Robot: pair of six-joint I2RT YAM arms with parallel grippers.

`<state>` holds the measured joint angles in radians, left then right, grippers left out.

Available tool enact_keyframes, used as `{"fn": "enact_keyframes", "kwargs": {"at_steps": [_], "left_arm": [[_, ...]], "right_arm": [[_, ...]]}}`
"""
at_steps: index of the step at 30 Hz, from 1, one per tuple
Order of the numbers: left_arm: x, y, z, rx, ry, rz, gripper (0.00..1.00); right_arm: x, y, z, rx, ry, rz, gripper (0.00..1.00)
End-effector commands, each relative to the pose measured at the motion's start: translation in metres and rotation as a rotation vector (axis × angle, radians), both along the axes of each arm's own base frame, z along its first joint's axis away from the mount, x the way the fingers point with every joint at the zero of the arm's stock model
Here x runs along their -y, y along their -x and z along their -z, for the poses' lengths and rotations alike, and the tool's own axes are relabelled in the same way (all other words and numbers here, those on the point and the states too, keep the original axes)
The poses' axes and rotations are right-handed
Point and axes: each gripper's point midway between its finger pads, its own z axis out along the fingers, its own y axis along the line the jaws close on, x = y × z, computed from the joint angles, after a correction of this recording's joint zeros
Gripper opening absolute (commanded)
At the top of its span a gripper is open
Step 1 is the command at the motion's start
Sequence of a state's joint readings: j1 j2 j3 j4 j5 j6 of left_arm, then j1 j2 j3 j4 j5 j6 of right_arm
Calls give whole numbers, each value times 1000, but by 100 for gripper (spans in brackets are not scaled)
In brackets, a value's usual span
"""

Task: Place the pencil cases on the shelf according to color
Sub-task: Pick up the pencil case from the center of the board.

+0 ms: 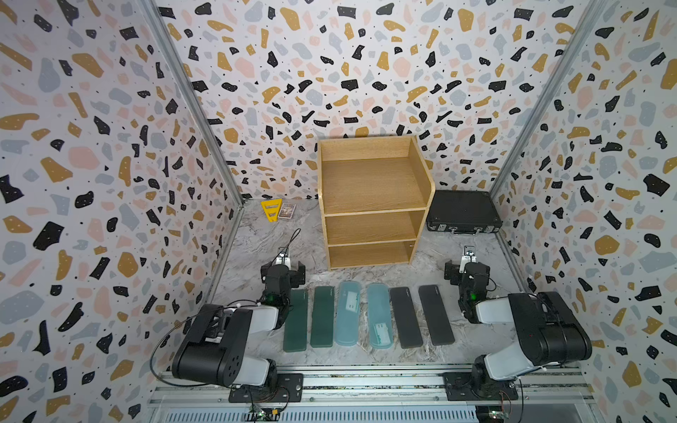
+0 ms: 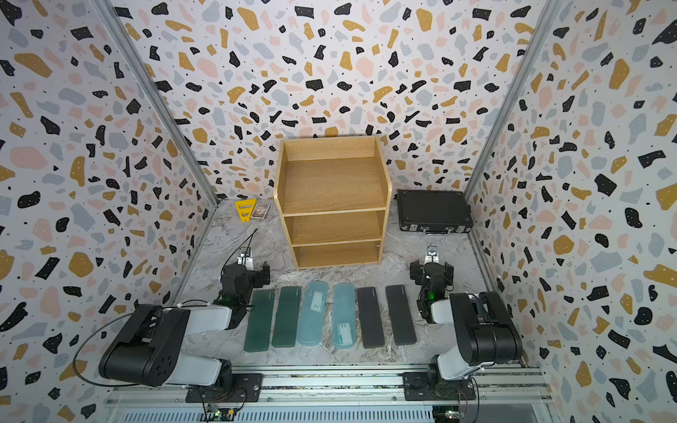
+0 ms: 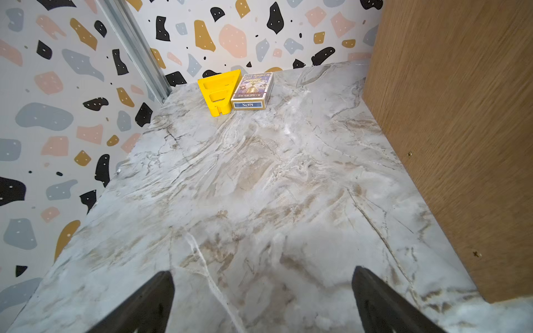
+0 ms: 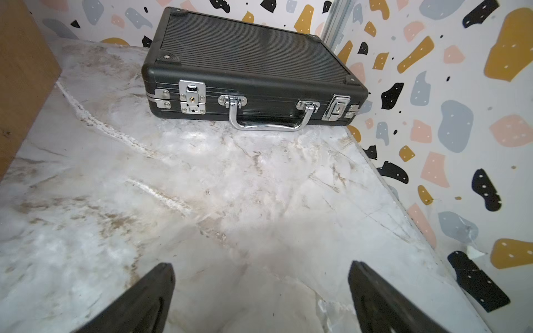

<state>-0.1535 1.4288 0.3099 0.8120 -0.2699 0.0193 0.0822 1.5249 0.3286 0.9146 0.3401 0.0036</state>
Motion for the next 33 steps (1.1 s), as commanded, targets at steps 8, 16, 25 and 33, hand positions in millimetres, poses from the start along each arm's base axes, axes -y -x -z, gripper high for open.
{"fn": "enact_keyframes", "kwargs": {"at_steps": [8, 16, 25, 33], "left_arm": [[1, -4, -12, 47, 1, 6, 100], [1, -5, -10, 38, 4, 13, 100], [-9, -4, -44, 21, -6, -55, 99], [-47, 32, -100, 48, 266, -417, 100]], "right_arm": [[1, -2, -8, 28, -11, 7, 100], [1, -3, -8, 29, -11, 6, 100], [2, 6, -29, 55, 10, 22, 100], [25, 28, -67, -95, -92, 245, 100]]}}
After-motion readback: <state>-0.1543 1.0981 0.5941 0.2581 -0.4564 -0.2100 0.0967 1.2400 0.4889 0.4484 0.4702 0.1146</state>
